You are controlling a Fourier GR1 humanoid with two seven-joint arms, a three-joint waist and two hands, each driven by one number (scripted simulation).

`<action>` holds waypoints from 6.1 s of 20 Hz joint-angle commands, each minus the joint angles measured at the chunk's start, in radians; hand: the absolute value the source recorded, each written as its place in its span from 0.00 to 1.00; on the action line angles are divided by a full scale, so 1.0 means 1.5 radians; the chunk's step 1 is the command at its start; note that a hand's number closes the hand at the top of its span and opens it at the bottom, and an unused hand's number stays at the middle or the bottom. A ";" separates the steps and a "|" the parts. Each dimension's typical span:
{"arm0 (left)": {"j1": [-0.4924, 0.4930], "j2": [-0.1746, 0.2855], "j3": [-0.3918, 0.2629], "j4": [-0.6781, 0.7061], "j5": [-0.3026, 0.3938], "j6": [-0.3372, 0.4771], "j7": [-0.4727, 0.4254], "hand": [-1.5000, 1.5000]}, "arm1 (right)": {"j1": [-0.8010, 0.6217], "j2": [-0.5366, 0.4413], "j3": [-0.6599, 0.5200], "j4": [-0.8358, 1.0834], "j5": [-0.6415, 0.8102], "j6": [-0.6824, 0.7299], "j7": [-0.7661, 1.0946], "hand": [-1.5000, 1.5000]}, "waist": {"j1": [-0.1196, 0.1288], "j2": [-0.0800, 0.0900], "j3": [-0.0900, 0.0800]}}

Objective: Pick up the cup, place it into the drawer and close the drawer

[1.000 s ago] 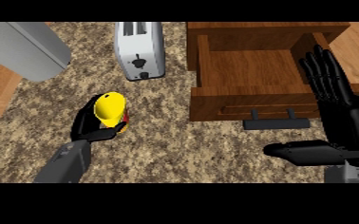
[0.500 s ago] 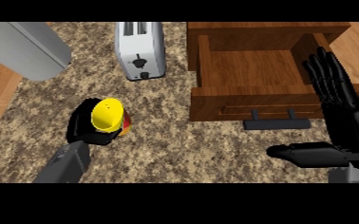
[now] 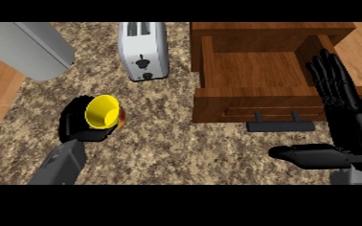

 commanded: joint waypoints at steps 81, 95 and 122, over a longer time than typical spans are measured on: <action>-0.508 -0.130 -0.671 -0.138 0.348 0.593 0.393 0.00 | -0.014 -0.075 -0.063 0.007 -0.186 0.162 0.013 1.00 | -0.019 0.001 0.002; -0.442 -0.007 -0.588 -0.294 0.336 0.556 0.493 0.00 | 0.035 -0.120 0.006 -0.066 0.049 0.157 0.034 1.00 | 0.019 -0.008 0.001; -0.032 0.250 -0.471 -0.687 0.359 0.427 0.519 0.00 | -0.275 -0.056 0.189 0.623 0.603 -0.155 -0.159 1.00 | 0.037 0.000 0.002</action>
